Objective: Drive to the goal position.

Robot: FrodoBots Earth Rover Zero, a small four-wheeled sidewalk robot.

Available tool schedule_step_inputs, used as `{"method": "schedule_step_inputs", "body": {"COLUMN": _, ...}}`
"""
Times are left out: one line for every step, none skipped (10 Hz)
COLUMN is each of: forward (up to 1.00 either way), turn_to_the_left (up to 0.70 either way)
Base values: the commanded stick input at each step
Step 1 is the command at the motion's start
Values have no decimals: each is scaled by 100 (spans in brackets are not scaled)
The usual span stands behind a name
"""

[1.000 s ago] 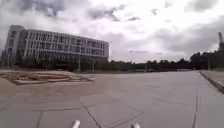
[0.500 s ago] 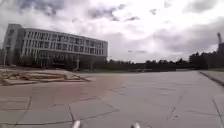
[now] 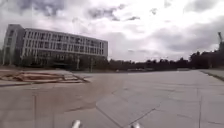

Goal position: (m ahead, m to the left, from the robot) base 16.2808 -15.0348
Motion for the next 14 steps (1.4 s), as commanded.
{"method": "schedule_step_inputs", "body": {"forward": 100, "turn_to_the_left": -30}}
{"method": "schedule_step_inputs", "body": {"forward": 100, "turn_to_the_left": 0}}
{"method": "schedule_step_inputs", "body": {"forward": 100, "turn_to_the_left": 0}}
{"method": "schedule_step_inputs", "body": {"forward": 100, "turn_to_the_left": -16}}
{"method": "schedule_step_inputs", "body": {"forward": 100, "turn_to_the_left": -18}}
{"method": "schedule_step_inputs", "body": {"forward": 100, "turn_to_the_left": -3}}
{"method": "schedule_step_inputs", "body": {"forward": 100, "turn_to_the_left": 0}}
{"method": "schedule_step_inputs", "body": {"forward": 100, "turn_to_the_left": -29}}
{"method": "schedule_step_inputs", "body": {"forward": 100, "turn_to_the_left": 0}}
{"method": "schedule_step_inputs", "body": {"forward": 100, "turn_to_the_left": 0}}
{"method": "schedule_step_inputs", "body": {"forward": 100, "turn_to_the_left": 0}}
{"method": "schedule_step_inputs", "body": {"forward": 100, "turn_to_the_left": -20}}
{"method": "schedule_step_inputs", "body": {"forward": 100, "turn_to_the_left": -3}}
{"method": "schedule_step_inputs", "body": {"forward": 100, "turn_to_the_left": 0}}
